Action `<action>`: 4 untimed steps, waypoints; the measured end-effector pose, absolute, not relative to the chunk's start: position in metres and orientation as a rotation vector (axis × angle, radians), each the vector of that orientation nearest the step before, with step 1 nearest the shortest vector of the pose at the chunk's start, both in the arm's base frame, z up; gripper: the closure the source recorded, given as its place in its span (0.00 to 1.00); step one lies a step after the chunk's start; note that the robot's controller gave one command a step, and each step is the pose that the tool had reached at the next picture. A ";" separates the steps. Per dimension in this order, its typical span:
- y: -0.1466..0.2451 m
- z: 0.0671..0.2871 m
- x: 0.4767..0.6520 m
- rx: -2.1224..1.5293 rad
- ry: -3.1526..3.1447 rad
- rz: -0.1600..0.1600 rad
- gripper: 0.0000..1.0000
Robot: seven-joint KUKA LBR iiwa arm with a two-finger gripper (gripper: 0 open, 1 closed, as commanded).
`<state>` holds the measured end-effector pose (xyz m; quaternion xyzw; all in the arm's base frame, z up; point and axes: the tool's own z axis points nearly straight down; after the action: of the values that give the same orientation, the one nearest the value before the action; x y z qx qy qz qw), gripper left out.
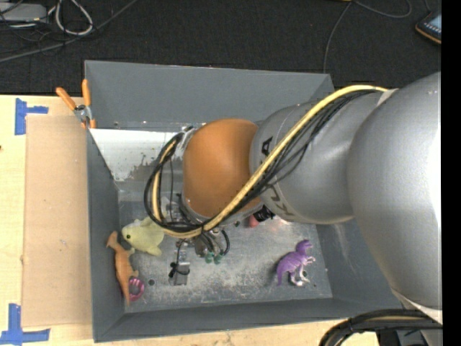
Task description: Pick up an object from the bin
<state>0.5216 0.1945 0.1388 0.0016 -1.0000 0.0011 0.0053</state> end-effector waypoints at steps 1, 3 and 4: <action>0.194 0.143 0.524 -0.003 -3.138 0.001 0.00; 0.205 0.123 0.578 -0.194 -3.126 0.004 0.00; 0.205 0.100 0.586 -0.078 -3.135 0.002 0.00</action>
Offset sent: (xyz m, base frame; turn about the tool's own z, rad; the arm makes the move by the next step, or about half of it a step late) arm 0.0672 0.0089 -0.0688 0.0098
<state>0.5858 0.2049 0.0995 -0.0248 -0.9997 0.0006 0.0026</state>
